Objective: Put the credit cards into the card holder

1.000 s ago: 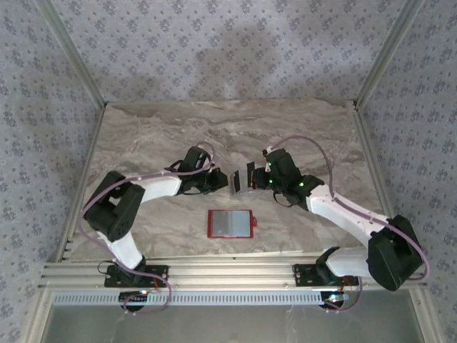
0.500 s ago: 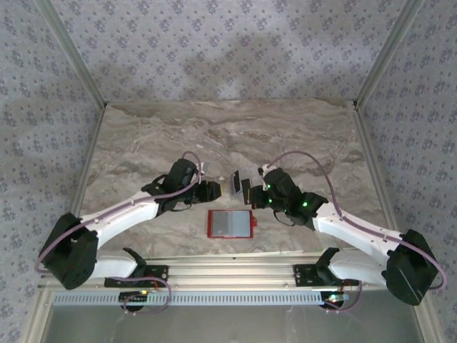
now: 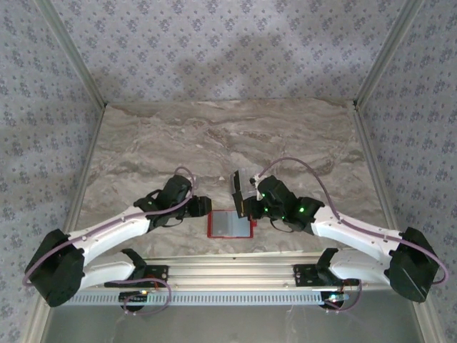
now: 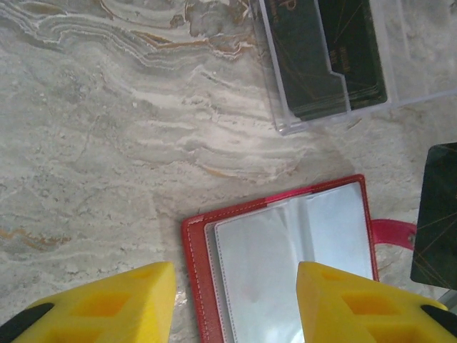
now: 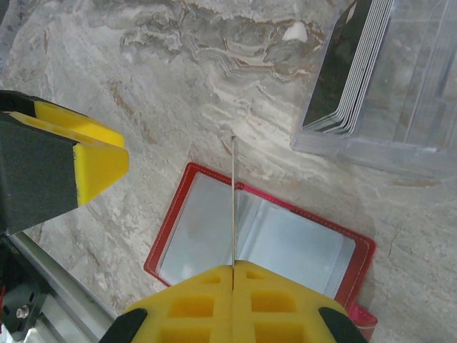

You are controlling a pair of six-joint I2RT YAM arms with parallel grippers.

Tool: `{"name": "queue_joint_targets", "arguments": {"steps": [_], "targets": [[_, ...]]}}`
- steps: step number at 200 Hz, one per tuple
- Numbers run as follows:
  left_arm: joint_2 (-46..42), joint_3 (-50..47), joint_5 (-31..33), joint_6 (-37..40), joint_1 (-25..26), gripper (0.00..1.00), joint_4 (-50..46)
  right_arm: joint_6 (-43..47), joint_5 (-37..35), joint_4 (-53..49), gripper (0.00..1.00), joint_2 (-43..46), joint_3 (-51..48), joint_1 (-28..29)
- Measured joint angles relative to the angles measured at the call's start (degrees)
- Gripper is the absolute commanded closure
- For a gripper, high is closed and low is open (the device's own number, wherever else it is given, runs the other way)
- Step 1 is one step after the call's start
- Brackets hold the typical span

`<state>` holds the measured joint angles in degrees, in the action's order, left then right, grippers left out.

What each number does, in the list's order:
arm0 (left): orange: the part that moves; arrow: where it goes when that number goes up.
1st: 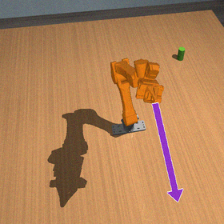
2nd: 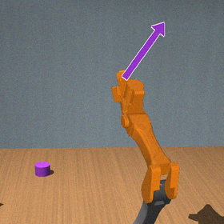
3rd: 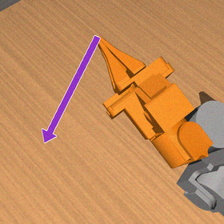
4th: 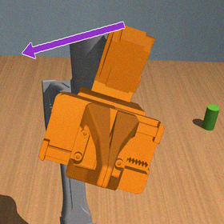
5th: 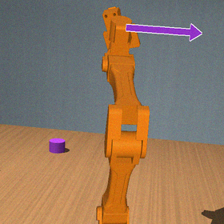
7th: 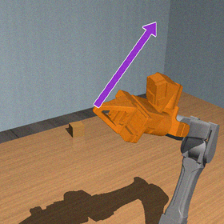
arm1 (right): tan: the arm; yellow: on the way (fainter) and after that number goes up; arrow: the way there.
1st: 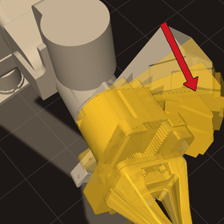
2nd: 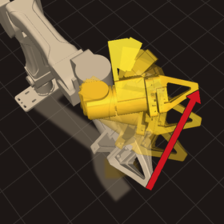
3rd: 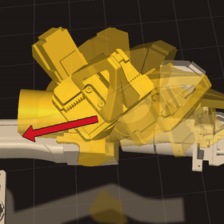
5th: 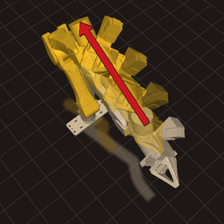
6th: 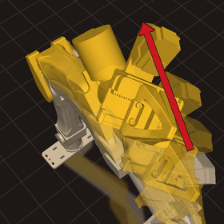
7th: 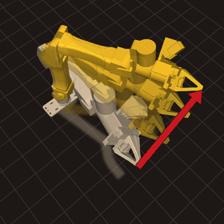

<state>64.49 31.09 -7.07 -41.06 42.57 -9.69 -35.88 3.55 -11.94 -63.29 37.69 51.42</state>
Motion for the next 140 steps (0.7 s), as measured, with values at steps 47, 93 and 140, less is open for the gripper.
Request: {"name": "queue_joint_targets", "arguments": {"steps": [47,93,140], "targets": [[0.24,-0.94,1.16,0.79,1.31,0.51,0.66,-1.05,2.27,-3.32,1.00,-3.28,1.33,0.85],[2.86,-0.94,1.60,1.25,1.97,0.51,2.03,-1.70,4.24,-4.44,1.00,-5.86,1.99,0.85],[7.08,-0.90,1.64,2.01,4.48,0.55,4.13,-2.27,7.28,-6.43,1.00,-7.02,2.75,-0.07]]}}
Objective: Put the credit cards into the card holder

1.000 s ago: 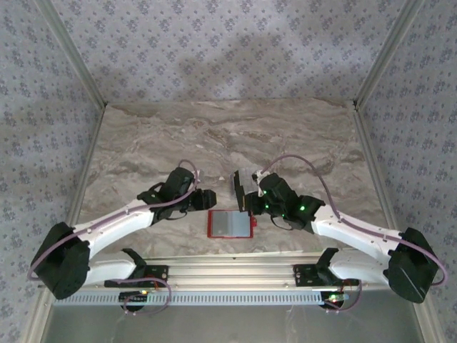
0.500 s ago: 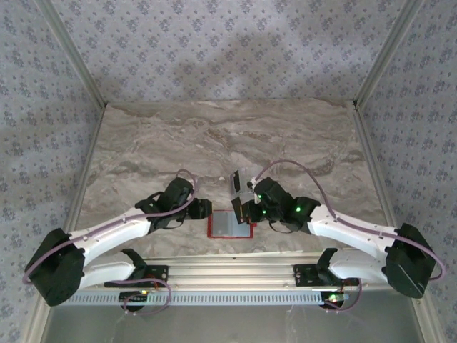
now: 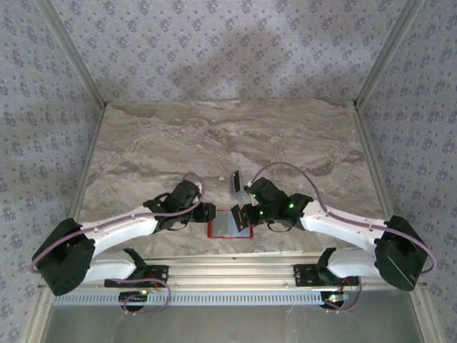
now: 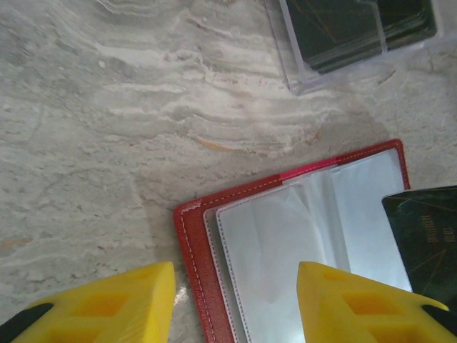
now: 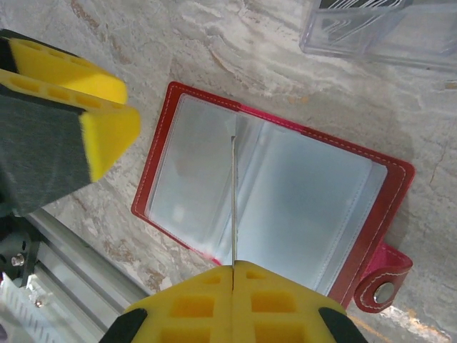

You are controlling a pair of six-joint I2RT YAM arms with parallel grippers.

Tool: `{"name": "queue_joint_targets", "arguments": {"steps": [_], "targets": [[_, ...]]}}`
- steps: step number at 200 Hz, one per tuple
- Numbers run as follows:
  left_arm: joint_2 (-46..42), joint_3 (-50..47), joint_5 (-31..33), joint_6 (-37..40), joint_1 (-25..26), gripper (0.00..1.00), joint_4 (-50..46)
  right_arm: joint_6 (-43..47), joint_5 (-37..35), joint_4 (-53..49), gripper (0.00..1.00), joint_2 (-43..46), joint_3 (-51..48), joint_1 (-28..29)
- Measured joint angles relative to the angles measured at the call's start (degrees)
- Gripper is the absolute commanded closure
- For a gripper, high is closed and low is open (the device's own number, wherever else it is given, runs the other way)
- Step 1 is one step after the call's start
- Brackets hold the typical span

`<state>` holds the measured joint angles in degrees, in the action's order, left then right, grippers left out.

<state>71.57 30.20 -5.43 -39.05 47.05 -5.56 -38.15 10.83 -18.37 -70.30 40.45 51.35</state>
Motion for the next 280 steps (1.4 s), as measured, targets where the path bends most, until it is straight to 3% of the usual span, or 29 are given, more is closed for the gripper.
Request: {"name": "queue_joint_targets", "arguments": {"steps": [84,280], "targets": [[5.38,0.09,1.88,0.50,3.34,0.62,2.36,-0.24,5.70,-0.33,1.00,-4.35,0.13,-2.64],[7.34,0.09,3.80,0.46,4.00,0.68,3.91,-0.26,9.97,2.29,1.00,-9.49,1.07,-3.41]]}}
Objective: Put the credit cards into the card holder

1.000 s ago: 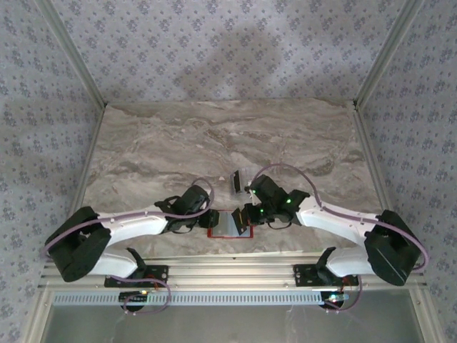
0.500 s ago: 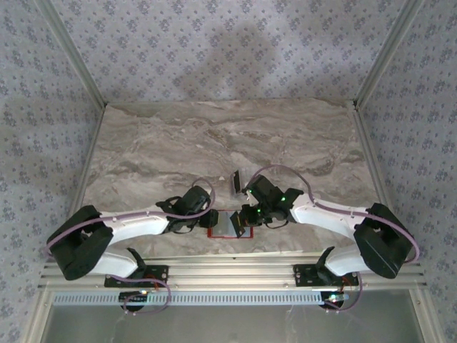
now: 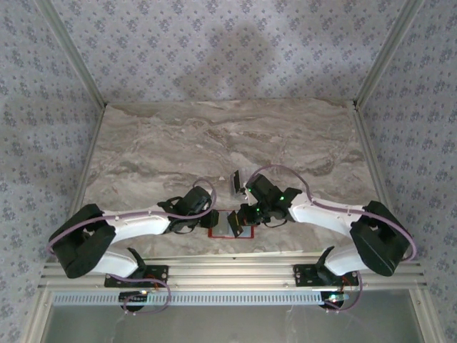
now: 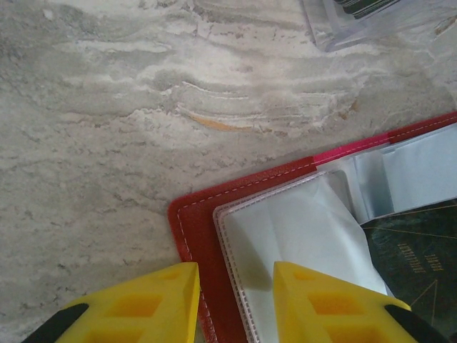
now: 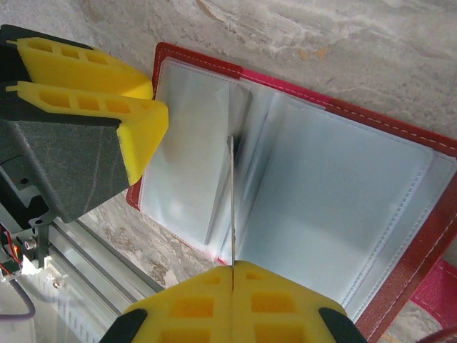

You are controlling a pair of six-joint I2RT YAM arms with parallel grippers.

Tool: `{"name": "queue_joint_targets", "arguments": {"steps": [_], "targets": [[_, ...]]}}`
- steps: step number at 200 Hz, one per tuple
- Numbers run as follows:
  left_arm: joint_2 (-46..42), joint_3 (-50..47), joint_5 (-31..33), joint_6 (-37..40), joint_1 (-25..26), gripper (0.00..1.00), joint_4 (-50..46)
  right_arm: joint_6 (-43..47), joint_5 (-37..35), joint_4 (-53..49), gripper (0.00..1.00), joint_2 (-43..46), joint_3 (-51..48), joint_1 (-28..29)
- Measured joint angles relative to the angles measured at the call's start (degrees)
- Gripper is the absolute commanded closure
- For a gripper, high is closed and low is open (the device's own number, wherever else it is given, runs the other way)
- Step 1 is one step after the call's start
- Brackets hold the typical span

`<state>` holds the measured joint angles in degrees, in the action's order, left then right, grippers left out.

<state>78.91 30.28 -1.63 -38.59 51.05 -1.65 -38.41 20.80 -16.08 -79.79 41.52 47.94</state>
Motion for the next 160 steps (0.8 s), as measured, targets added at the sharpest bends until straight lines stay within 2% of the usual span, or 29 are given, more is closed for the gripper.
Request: {"name": "queue_joint_targets", "arguments": {"steps": [160], "targets": [[0.35,-0.02,0.22,-0.02,0.83,0.71,0.39,-1.51,5.46,8.70,1.00,-3.37,-2.27,-3.63]]}}
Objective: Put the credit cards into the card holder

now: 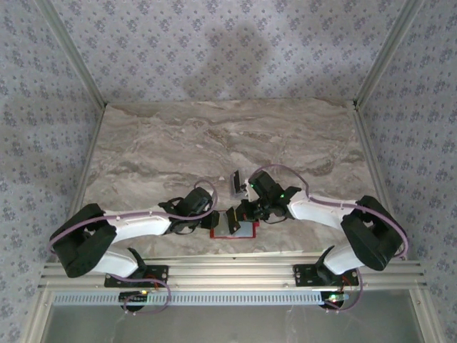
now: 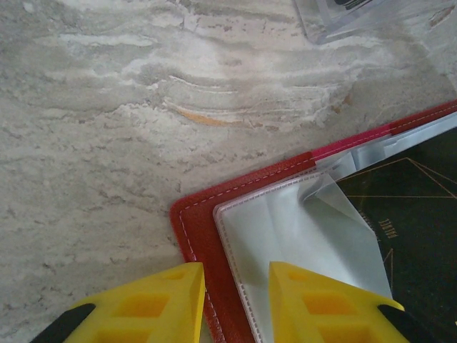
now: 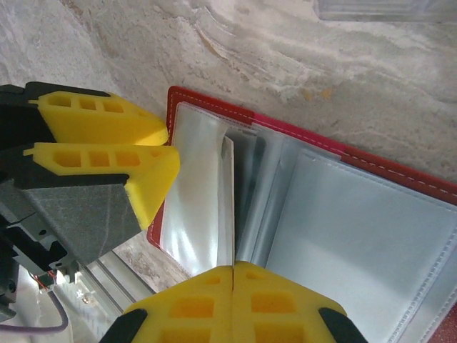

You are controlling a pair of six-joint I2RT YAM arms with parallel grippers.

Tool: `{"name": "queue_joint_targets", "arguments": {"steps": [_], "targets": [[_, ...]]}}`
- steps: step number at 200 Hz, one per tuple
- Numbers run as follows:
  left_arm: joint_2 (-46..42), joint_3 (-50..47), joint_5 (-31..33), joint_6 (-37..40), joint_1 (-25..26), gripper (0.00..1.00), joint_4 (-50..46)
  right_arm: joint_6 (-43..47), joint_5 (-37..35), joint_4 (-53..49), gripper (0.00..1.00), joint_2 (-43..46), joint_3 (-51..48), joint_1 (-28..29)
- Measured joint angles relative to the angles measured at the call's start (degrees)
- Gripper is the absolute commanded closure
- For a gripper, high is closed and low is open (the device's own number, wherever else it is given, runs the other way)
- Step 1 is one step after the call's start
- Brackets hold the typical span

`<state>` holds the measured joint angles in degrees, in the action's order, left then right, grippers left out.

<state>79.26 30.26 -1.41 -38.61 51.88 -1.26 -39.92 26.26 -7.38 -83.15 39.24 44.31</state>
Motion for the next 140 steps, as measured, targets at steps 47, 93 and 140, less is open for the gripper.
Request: {"name": "queue_joint_targets", "arguments": {"steps": [47,93,140], "targets": [[0.04,0.00,0.50,0.00,0.31,0.71,0.04,0.04,-1.44,1.05,1.00,-1.90,-0.22,0.02],[0.33,-0.11,0.90,-0.04,0.42,0.72,0.35,0.07,-4.02,1.05,1.00,-2.69,-0.22,0.74],[0.52,-0.11,1.66,-0.39,0.92,0.73,0.50,-0.11,-5.25,1.79,1.00,-2.69,-0.50,1.49]]}}
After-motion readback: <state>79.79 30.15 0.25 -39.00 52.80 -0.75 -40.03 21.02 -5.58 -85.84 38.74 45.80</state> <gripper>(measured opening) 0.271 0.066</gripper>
